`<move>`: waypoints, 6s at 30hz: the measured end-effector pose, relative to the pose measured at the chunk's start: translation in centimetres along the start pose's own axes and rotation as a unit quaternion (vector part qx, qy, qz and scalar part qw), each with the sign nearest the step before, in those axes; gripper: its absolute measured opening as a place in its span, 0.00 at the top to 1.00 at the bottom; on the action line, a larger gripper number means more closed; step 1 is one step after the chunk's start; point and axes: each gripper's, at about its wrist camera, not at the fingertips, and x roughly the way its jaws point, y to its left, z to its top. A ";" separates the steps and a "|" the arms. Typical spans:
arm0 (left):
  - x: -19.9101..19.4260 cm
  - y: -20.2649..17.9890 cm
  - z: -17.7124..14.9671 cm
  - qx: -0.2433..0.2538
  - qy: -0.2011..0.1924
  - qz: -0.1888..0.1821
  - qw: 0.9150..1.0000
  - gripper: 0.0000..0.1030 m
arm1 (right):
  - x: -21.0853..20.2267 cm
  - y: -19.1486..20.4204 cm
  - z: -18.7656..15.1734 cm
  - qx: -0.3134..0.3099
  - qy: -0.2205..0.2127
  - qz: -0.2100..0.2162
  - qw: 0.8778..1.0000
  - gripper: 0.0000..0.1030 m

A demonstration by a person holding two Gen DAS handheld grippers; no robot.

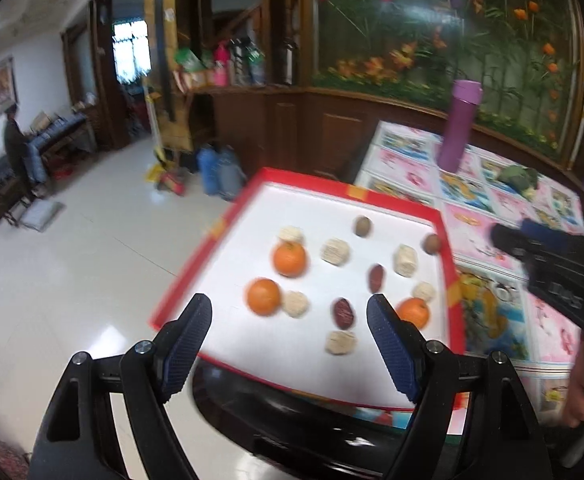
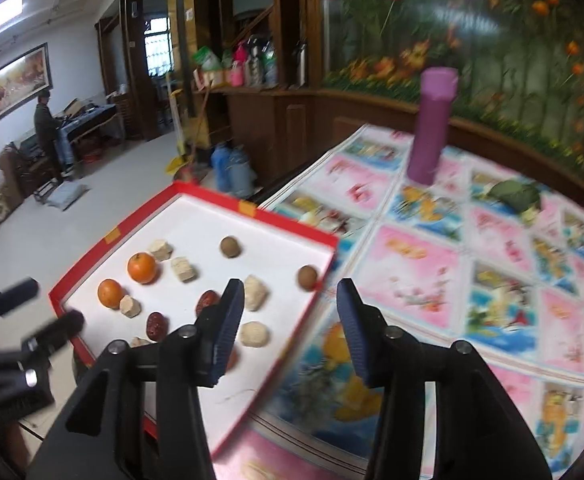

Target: Organize fruits

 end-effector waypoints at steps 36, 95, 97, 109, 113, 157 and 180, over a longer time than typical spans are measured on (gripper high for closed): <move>-1.3 2.2 3.6 -0.030 -0.061 0.165 0.984 0.17 | -4.0 1.3 -2.3 0.044 -0.080 0.032 0.995 0.00; 1.3 5.3 2.3 -0.074 -0.024 0.107 0.991 0.00 | -0.5 3.2 -2.4 0.035 -0.080 0.021 0.996 0.00; 1.3 5.3 2.2 -0.071 -0.022 0.108 0.991 0.00 | -0.5 3.0 -2.4 0.038 -0.079 0.019 0.996 0.00; 1.3 5.0 2.1 -0.066 -0.015 0.095 0.993 0.00 | -0.5 2.6 -2.4 0.042 -0.075 0.017 0.996 0.00; 1.3 5.1 2.0 -0.066 -0.012 0.090 0.994 0.00 | -0.5 2.7 -2.4 0.042 -0.075 0.018 0.996 0.00; 1.9 5.4 0.7 -0.059 0.013 0.096 0.994 0.00 | -0.4 2.6 -2.4 0.048 -0.061 0.023 0.997 0.00; 2.4 4.6 0.3 -0.047 0.023 0.087 0.995 0.00 | 0.4 1.7 -2.7 0.061 -0.044 0.029 0.997 0.00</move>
